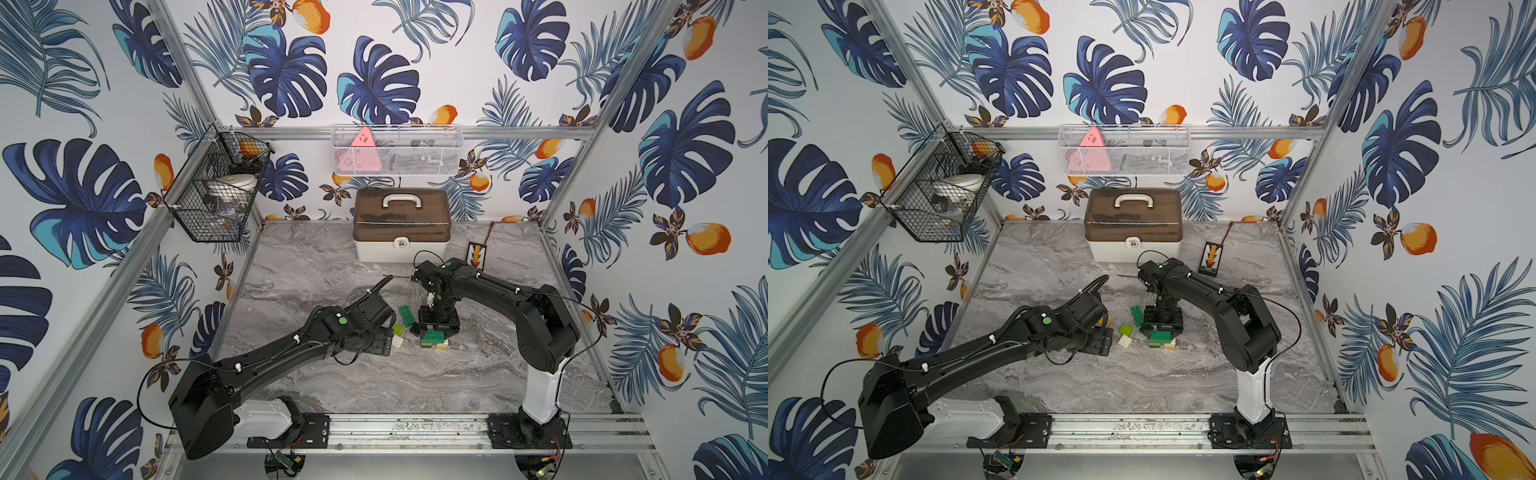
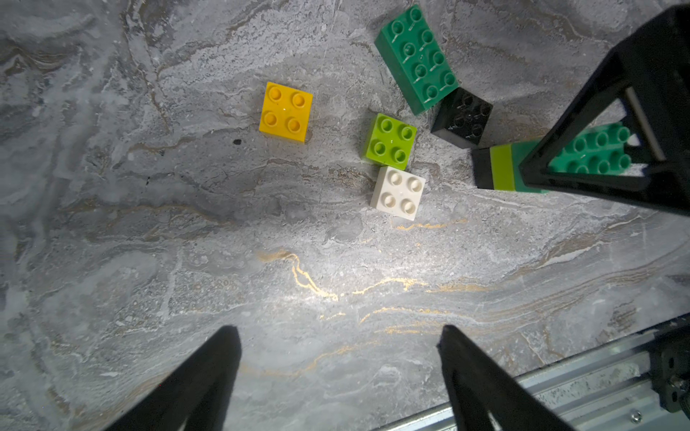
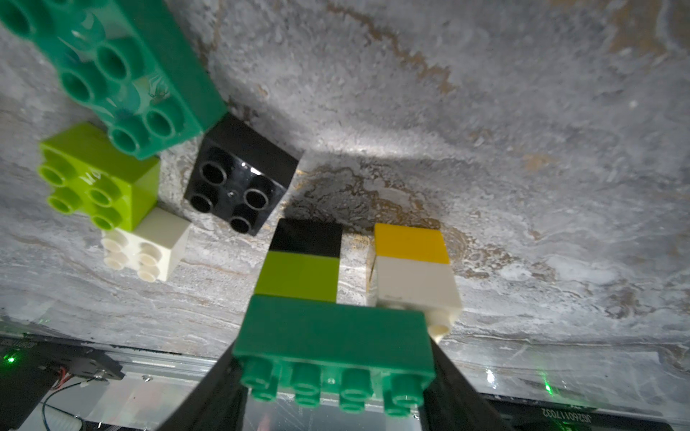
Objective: Assemble a giraffe with lego
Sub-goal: Place the lego brick at the center of the board, then assemble the lego brick with the lego brick.
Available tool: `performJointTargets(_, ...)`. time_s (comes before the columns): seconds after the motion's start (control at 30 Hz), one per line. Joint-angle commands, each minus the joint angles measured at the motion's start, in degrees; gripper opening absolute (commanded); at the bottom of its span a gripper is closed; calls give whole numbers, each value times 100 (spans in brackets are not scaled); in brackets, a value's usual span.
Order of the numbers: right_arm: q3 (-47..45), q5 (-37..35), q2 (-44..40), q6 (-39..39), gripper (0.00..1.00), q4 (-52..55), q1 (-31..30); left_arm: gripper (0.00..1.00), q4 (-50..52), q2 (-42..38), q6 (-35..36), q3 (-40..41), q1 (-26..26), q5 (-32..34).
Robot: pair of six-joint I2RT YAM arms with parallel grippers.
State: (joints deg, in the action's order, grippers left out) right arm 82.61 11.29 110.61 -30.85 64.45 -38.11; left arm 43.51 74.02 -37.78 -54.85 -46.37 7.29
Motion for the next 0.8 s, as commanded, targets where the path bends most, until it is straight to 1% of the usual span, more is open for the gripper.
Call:
performJointTargets(0.0,-70,-146,90,-30,50,-26,-1,89,62,-7,-74,-48,-20,132)
performJointTargets(0.27,-168,-548,176,-52,49,53,-4,89,31,-36,-144,27,-48,192)
performJointTargets(0.77,-388,-926,216,-19,48,14,-44,89,32,-47,-154,80,-69,247)
